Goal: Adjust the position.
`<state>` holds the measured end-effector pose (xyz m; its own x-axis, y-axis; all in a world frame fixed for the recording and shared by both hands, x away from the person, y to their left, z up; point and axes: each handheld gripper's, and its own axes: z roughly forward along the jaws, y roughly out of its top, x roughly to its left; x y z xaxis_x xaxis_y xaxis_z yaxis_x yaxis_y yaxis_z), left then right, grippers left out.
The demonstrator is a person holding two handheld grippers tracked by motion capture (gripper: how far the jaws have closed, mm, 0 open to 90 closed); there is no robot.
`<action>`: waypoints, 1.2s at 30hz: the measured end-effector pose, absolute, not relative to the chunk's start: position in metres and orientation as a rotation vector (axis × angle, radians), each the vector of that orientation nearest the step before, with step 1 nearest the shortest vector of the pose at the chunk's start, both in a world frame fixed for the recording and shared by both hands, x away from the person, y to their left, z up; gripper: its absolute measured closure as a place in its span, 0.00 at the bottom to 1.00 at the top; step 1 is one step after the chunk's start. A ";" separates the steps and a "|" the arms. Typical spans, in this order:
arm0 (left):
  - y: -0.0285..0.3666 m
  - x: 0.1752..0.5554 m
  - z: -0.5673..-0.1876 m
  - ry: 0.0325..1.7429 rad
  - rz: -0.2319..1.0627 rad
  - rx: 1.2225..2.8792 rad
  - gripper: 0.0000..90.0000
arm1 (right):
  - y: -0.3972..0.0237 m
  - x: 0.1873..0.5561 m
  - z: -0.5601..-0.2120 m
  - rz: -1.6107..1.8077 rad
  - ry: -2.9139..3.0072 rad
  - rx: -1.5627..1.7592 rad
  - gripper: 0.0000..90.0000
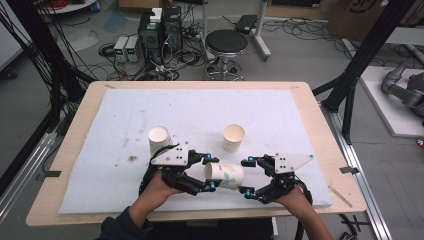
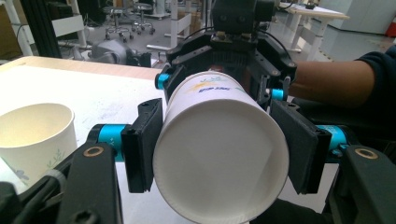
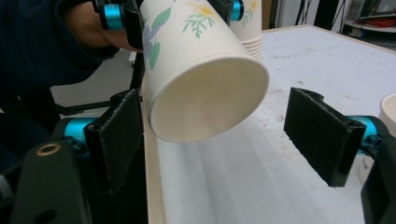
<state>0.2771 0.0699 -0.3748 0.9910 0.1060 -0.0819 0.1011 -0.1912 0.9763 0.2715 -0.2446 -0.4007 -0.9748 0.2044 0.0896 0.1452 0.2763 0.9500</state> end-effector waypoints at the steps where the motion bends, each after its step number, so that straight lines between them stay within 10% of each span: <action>1: 0.070 0.277 -0.375 0.152 0.002 1.761 0.41 | -0.244 0.272 -0.401 1.829 2.472 0.336 0.23; 36: 0.064 0.275 -0.380 0.190 -0.033 1.724 0.33 | -0.246 0.274 -0.400 1.969 2.444 0.269 0.38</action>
